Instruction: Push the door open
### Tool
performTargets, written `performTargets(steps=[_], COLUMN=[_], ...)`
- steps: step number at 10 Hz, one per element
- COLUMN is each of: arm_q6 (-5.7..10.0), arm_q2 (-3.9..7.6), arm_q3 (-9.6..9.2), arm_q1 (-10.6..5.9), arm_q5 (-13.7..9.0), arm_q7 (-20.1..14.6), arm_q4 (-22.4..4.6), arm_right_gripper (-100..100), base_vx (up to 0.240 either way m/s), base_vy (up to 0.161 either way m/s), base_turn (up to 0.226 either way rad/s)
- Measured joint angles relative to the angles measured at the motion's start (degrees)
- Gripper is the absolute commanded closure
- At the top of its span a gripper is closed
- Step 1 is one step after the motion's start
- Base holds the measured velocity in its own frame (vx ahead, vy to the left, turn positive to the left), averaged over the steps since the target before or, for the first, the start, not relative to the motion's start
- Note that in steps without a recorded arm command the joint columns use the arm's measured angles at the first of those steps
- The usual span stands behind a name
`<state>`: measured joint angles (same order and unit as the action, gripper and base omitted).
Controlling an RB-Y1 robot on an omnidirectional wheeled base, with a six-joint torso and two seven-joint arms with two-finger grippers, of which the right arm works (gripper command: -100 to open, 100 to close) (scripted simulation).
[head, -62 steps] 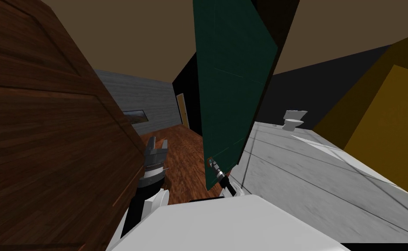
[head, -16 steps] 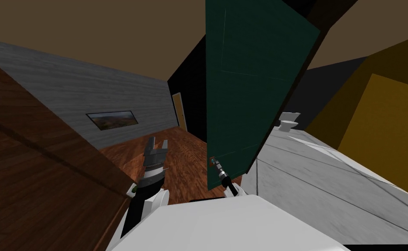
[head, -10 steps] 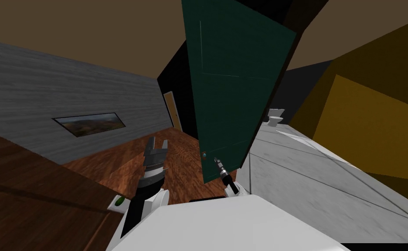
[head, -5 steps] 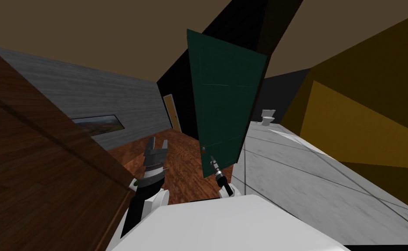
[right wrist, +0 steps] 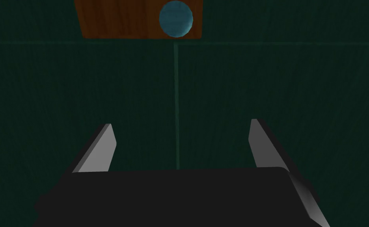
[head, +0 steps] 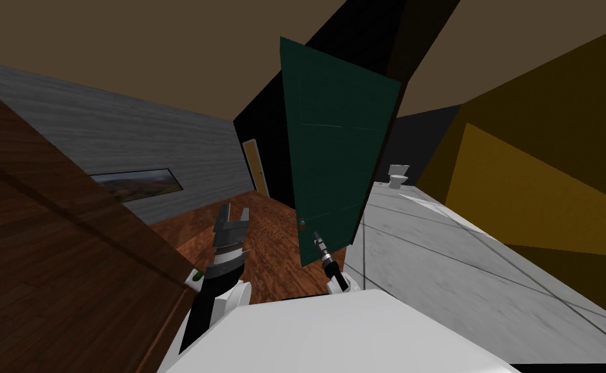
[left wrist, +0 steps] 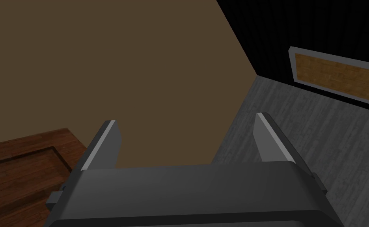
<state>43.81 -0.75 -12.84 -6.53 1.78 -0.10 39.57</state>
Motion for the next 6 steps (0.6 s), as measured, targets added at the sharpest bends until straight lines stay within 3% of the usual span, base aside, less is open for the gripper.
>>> performTargets(steps=[3, 6], arm_q6=[0.88, 1.39], arm_q2=[1.79, 1.41], arm_q3=[0.38, 0.67], arm_q1=[-0.29, -0.21], arm_q5=[-0.2, -0.3], arm_q7=[0.2, 0.6], arm_q4=[-1.0, -1.2], arm_right_gripper=[-100, -100], base_vx=[0.217, 0.197], base_vy=[0.054, 0.115], base_turn=[0.02, 0.028])
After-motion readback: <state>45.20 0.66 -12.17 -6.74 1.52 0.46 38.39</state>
